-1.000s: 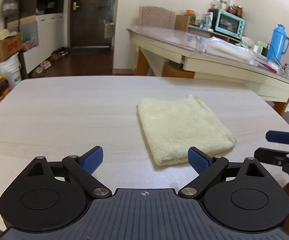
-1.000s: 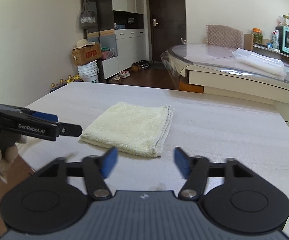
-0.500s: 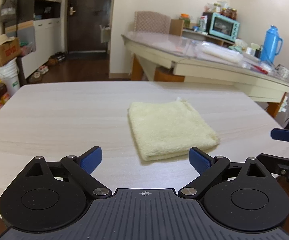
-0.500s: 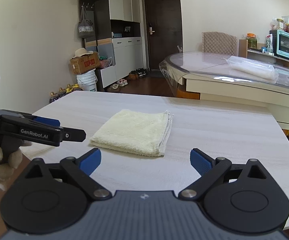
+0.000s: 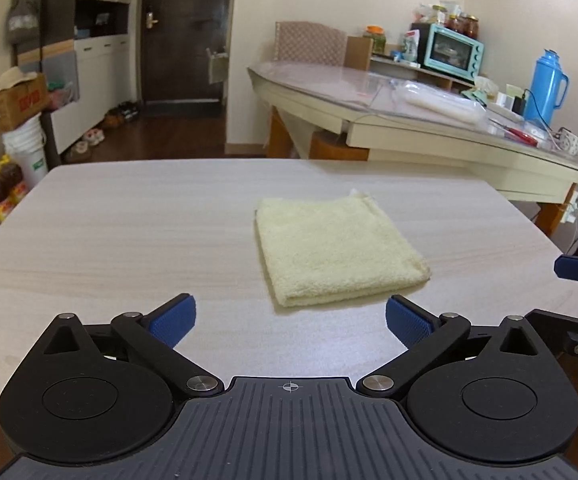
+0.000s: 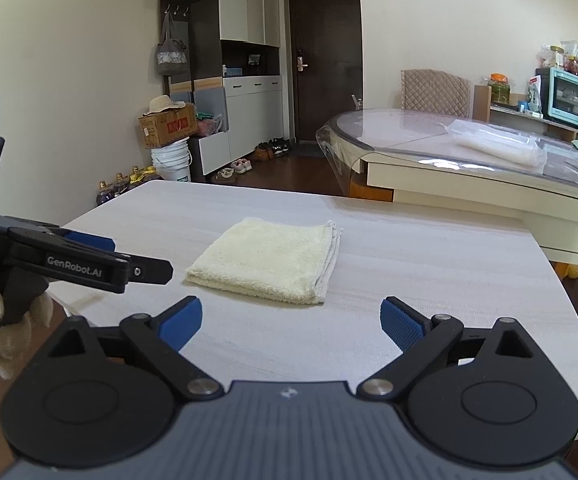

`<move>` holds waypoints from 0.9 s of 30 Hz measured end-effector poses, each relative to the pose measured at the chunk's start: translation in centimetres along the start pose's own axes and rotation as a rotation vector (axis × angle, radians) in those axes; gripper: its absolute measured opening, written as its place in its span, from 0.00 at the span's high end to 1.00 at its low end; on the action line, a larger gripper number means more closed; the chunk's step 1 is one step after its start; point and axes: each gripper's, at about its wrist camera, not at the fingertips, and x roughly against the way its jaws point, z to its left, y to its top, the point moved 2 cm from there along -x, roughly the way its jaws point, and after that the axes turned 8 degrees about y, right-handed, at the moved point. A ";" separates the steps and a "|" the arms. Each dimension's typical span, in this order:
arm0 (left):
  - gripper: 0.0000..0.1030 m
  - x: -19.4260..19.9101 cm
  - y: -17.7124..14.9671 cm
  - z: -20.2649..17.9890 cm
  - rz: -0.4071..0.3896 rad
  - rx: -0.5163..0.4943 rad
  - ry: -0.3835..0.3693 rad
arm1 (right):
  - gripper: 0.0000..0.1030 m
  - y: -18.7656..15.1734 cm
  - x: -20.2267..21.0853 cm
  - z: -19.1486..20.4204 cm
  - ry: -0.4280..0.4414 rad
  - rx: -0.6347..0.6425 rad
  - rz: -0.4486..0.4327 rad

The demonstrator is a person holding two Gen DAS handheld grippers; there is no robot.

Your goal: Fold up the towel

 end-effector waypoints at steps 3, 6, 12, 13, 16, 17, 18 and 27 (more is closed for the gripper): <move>0.00 0.0 0.0 -0.2 0.002 -0.004 0.000 | 0.06 -0.1 -0.2 0.0 0.002 -0.004 0.006; 0.00 0.0 0.0 -0.2 0.006 -0.005 0.000 | 0.06 -0.2 -0.4 0.2 0.006 -0.005 0.013; 0.00 -0.1 -0.2 -0.5 0.014 -0.018 -0.005 | 0.05 -0.2 -0.2 0.5 0.008 -0.009 0.013; 0.00 -0.1 -0.2 -0.5 0.015 -0.019 -0.005 | 0.06 -0.3 -0.2 0.5 0.009 -0.010 0.014; 0.00 -0.2 -0.2 -0.6 0.019 -0.022 -0.006 | 0.06 -0.3 -0.1 0.7 0.007 -0.007 0.018; 0.00 -0.2 -0.3 -0.7 0.020 -0.023 -0.006 | 0.06 -0.3 -0.1 0.7 0.007 -0.008 0.019; 0.00 -0.2 -0.3 -0.7 0.021 -0.024 -0.006 | 0.06 -0.3 -0.1 0.6 0.005 -0.009 0.019; 0.00 -0.2 -0.2 -0.7 0.018 -0.029 -0.012 | 0.06 -0.2 0.1 0.7 0.005 -0.007 0.016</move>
